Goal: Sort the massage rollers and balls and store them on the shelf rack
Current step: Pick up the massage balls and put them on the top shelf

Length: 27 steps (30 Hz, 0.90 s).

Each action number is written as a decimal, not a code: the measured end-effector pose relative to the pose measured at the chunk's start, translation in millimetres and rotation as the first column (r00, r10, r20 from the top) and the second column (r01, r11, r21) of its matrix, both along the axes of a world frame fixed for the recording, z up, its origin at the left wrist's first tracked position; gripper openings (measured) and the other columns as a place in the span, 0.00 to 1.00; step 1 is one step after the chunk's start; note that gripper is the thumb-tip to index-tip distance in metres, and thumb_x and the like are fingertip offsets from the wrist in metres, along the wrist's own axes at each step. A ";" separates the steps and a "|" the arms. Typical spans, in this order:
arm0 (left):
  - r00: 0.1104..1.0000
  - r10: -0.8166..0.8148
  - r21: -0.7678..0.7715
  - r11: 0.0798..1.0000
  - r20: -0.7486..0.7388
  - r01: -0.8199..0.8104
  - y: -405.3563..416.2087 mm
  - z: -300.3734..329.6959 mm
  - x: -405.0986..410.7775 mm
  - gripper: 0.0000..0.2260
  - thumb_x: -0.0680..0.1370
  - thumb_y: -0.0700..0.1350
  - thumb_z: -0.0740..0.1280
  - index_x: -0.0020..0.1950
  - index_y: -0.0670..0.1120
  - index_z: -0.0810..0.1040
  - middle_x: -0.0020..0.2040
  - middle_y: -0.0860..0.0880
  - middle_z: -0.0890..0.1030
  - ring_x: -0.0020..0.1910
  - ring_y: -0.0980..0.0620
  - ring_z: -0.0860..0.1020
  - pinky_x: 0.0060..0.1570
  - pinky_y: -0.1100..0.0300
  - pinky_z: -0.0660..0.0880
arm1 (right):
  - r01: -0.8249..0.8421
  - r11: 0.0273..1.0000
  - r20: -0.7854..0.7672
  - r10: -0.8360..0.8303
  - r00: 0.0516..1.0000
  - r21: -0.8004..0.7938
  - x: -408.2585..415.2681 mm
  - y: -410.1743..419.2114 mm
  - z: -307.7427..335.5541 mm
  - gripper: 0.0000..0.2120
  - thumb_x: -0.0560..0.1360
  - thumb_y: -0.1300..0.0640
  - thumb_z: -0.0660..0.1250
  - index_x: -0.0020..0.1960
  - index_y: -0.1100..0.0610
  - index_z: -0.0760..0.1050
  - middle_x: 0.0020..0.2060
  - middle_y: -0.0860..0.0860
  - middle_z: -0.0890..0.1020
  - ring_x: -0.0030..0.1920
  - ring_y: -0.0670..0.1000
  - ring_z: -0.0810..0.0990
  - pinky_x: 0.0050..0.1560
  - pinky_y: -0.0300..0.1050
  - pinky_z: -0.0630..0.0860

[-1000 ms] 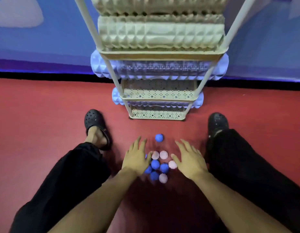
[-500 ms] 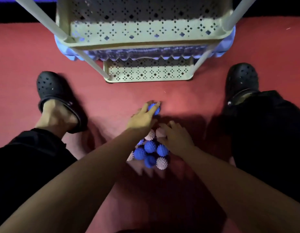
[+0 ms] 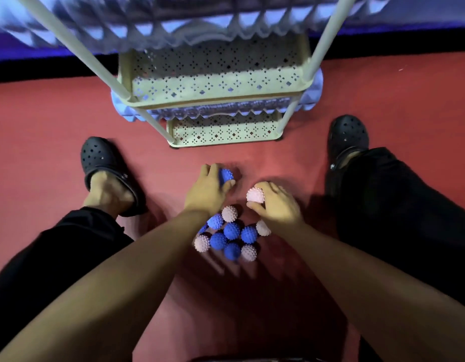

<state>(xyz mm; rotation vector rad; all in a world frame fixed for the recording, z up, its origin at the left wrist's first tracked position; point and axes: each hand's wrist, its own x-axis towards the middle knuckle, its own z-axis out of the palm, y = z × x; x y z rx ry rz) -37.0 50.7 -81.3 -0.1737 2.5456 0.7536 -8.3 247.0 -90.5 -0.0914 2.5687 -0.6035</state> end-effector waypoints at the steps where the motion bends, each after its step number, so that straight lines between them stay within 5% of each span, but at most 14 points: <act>1: 1.000 -0.007 0.005 1.000 -0.024 0.007 -1.7 18.4 0.3 0.22 0.82 0.59 0.61 0.72 0.48 0.66 0.66 0.45 0.68 0.55 0.38 0.78 0.52 0.41 0.77 | 0.015 1.000 -0.020 -0.015 1.000 -0.007 -2.3 0.1 16.2 0.23 0.78 0.40 0.65 0.67 0.51 0.71 0.63 0.51 0.78 0.64 0.56 0.74 0.62 0.50 0.69; 12: 0.882 -0.073 -0.071 0.996 -0.466 0.046 -17.9 276.6 15.3 0.22 0.80 0.62 0.64 0.70 0.53 0.71 0.61 0.52 0.73 0.58 0.47 0.76 0.50 0.48 0.77 | -0.023 0.998 -0.426 -0.005 0.905 -0.062 -11.7 7.0 269.0 0.25 0.79 0.43 0.66 0.71 0.53 0.70 0.66 0.51 0.76 0.67 0.56 0.74 0.64 0.51 0.69; 19: 0.655 -0.088 -0.076 0.996 -0.750 0.047 -19.7 459.1 16.5 0.21 0.80 0.59 0.65 0.70 0.52 0.71 0.64 0.52 0.74 0.60 0.50 0.76 0.49 0.54 0.74 | -0.064 0.991 -0.702 -0.038 0.711 -0.118 -18.6 -3.1 447.4 0.24 0.79 0.43 0.66 0.71 0.50 0.70 0.65 0.48 0.77 0.64 0.55 0.75 0.62 0.54 0.72; 27: 0.385 -0.091 -0.087 0.996 -0.918 0.028 -28.5 637.4 -5.8 0.21 0.82 0.55 0.65 0.72 0.49 0.70 0.65 0.49 0.74 0.59 0.46 0.76 0.53 0.49 0.76 | -0.178 0.981 -0.893 0.010 0.451 -0.079 -50.9 -8.0 639.7 0.25 0.80 0.44 0.66 0.73 0.51 0.68 0.64 0.50 0.75 0.63 0.56 0.75 0.54 0.53 0.75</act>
